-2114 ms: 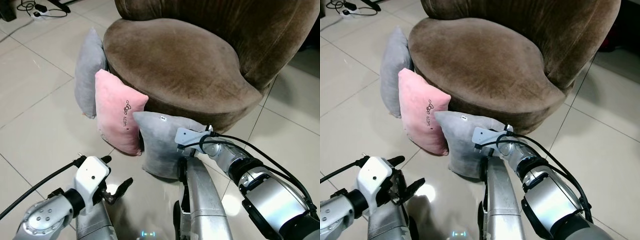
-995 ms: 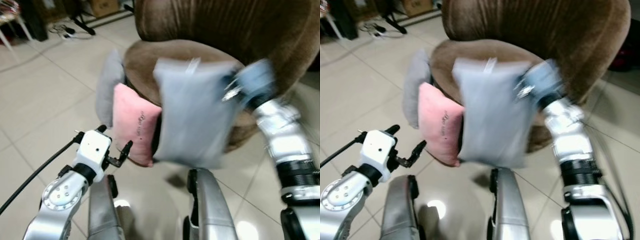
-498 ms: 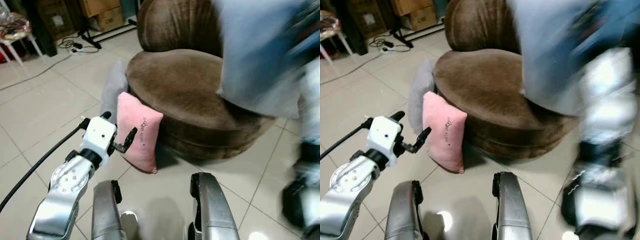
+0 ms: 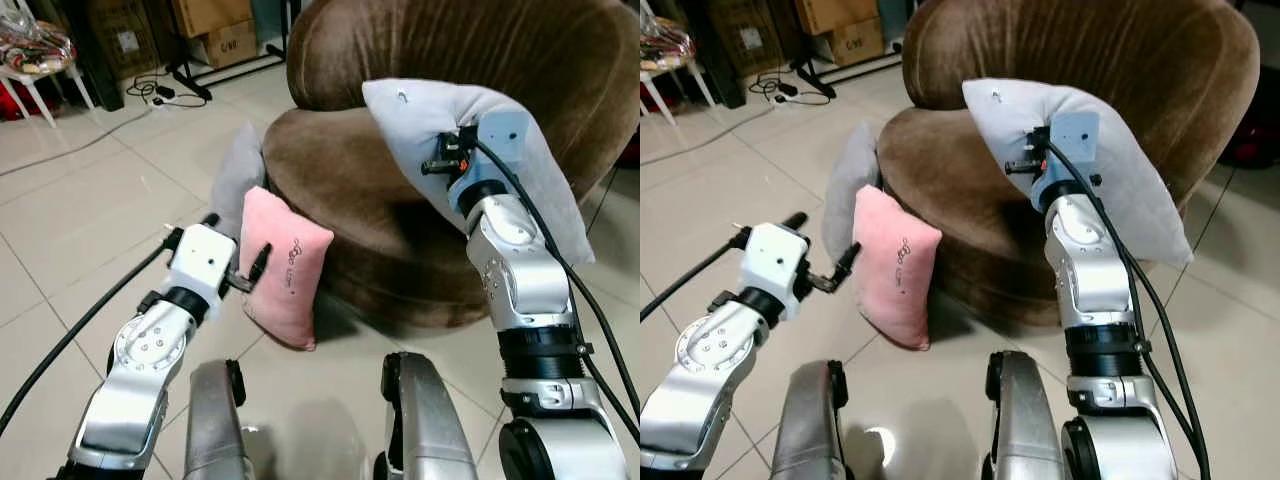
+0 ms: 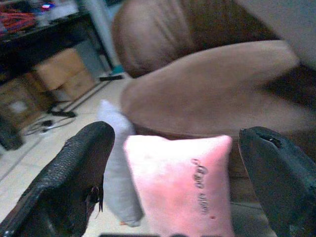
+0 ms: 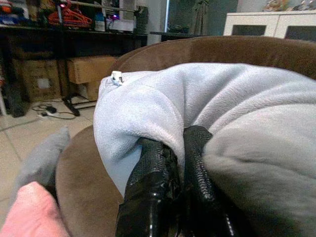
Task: Move the pillow to the sofa from floor
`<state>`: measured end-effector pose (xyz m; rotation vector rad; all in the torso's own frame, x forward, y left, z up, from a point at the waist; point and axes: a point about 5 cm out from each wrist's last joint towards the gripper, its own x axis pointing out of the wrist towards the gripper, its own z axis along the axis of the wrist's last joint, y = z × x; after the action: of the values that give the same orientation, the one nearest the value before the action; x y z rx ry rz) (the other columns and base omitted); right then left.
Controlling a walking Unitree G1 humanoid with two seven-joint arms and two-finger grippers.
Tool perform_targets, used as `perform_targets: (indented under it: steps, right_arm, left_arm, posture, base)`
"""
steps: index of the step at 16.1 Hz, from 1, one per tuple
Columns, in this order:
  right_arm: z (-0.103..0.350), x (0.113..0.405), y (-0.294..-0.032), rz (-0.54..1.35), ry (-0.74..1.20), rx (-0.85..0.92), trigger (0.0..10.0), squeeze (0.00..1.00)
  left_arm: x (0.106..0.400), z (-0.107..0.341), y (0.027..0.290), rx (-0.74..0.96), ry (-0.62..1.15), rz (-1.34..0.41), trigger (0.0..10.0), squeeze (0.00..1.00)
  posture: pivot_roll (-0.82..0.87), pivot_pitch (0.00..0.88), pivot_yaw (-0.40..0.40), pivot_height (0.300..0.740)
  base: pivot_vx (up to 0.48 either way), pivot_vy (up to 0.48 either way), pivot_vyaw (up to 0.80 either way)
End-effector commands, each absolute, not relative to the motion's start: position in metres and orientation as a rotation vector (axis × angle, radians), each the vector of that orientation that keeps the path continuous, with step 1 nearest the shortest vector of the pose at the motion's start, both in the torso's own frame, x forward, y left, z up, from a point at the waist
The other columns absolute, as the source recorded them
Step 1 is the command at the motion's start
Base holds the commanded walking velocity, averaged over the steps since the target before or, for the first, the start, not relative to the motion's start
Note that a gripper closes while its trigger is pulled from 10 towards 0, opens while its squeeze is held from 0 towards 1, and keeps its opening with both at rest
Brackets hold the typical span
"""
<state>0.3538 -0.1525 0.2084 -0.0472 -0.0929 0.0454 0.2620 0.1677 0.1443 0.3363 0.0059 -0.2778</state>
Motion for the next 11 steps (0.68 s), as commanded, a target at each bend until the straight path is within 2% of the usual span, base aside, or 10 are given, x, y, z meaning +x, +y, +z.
perform_targets:
  steps: [1, 5, 6, 9, 11]
  right_arm:
    - [0.213, 0.355, -0.154, 0.027, -0.092, -0.067, 10.0, 0.0]
    - [0.204, 0.344, -0.137, 0.053, -0.084, -0.043, 10.0, 0.0]
    - [0.201, 0.34, -0.135, 0.051, -0.078, -0.035, 10.0, 0.0]
    - [0.194, 0.329, -0.136, 0.035, -0.055, -0.024, 10.0, 0.0]
    - [0.192, 0.325, -0.139, 0.02, -0.042, -0.022, 10.0, 0.0]
  left_arm:
    - [0.264, 0.148, 0.17, 0.343, -0.014, -0.244, 10.0, 0.35]
    - [0.26, 0.144, 0.174, 0.313, 0.023, -0.182, 10.0, 0.3]
    - [0.259, 0.143, 0.177, 0.303, 0.033, -0.166, 10.0, 0.23]
    - [0.262, 0.145, 0.18, 0.272, 0.023, -0.129, 10.0, 0.18]
    - [0.264, 0.147, 0.18, 0.316, -0.003, -0.078, 10.0, 0.14]
  posture:
    - [0.0, 0.0, -0.032, 0.541]
    - [0.0, 0.0, -0.022, 0.576]
    - [0.0, 0.0, -0.014, 0.586]
    - [-0.02, 0.0, -0.005, 0.611]
    - [-0.03, 0.0, -0.005, 0.631]
  base:
    - [0.0, 0.0, 0.0]
    - [0.0, 0.0, 0.0]
    - [0.0, 0.0, 0.0]
    - [0.0, 0.0, 0.0]
    - [0.0, 0.0, 0.0]
